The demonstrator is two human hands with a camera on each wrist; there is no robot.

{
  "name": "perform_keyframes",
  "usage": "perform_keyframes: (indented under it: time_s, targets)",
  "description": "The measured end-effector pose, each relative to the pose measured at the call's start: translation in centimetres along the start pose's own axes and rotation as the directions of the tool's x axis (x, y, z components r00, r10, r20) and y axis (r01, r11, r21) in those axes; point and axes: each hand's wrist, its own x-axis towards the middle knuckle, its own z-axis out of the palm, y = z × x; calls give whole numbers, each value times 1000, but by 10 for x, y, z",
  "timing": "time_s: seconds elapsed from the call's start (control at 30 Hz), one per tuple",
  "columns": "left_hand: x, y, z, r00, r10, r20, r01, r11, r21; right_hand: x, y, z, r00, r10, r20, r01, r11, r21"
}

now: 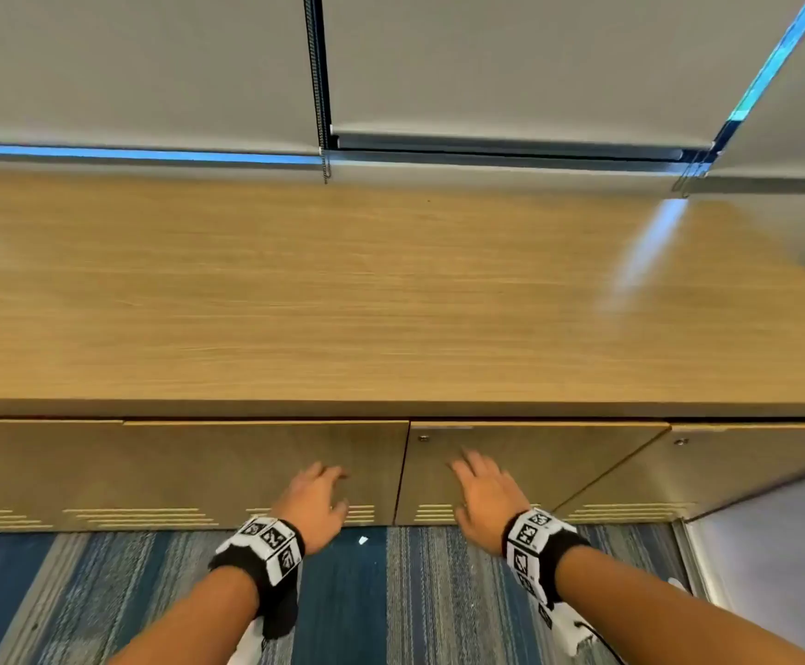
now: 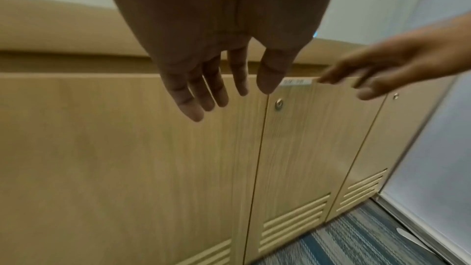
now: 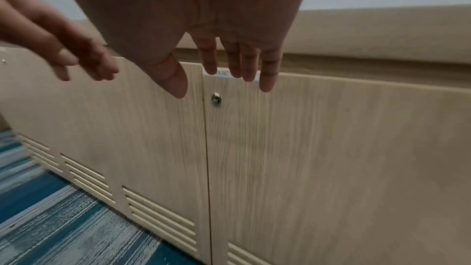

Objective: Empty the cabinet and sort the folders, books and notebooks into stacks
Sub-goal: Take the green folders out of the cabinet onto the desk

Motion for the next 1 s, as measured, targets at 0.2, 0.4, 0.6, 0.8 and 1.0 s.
perform_keyframes:
  time_s: [0.2,0.4,0.6,0.8,1.0]
  targets:
    - [51,36,0,983,174,-67,-158,968,196,59,-20,-10,999,-14,-30,12,997,-81]
    - [72,41,11,985,166,44,-170,913,370,74,-27,-3,998,67,-2,-67,994,-85]
    - [75,45,20,982,189,-24,-161,890,427,60,-31,4,996,68,-52,-73,990,-119]
    - [50,33,45,974,186,-128,-140,942,306,25,-22,20,988,53,-147,-62,996,-60]
    - [10,13,67,987,69,-144,-51,991,122,-33,-4,46,985,174,-25,-175,983,-49]
